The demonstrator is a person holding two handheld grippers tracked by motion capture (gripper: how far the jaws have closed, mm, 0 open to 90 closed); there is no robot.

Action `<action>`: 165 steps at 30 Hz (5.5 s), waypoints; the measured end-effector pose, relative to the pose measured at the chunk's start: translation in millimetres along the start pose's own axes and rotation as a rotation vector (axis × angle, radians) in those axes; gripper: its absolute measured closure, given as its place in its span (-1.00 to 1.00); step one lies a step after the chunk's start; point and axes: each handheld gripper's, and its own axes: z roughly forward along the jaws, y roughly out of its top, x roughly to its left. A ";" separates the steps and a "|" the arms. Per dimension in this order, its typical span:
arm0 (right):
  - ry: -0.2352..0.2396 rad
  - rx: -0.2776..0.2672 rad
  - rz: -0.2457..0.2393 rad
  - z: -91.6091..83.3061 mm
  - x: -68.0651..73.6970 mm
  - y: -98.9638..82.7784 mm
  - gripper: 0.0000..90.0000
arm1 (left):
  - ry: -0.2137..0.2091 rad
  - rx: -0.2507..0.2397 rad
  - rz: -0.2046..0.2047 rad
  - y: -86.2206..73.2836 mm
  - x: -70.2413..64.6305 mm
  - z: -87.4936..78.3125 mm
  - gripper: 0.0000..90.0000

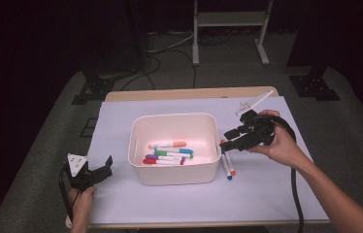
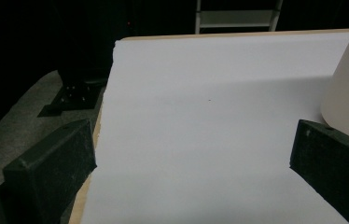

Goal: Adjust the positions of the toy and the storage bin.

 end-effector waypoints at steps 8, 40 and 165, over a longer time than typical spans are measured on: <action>-0.034 -0.013 0.060 -0.2 -19.0 -30.1 0.03 | 0.001 -0.002 -0.002 -0.1 0.0 0.3 -1.00; -0.141 0.065 0.235 87.7 -67.3 -78.5 0.06 | 0.001 0.000 -0.003 -0.1 0.7 0.3 -1.00; 0.085 0.054 -0.103 61.0 57.6 69.3 0.68 | -0.003 -0.002 0.005 -0.2 0.0 -0.3 -1.00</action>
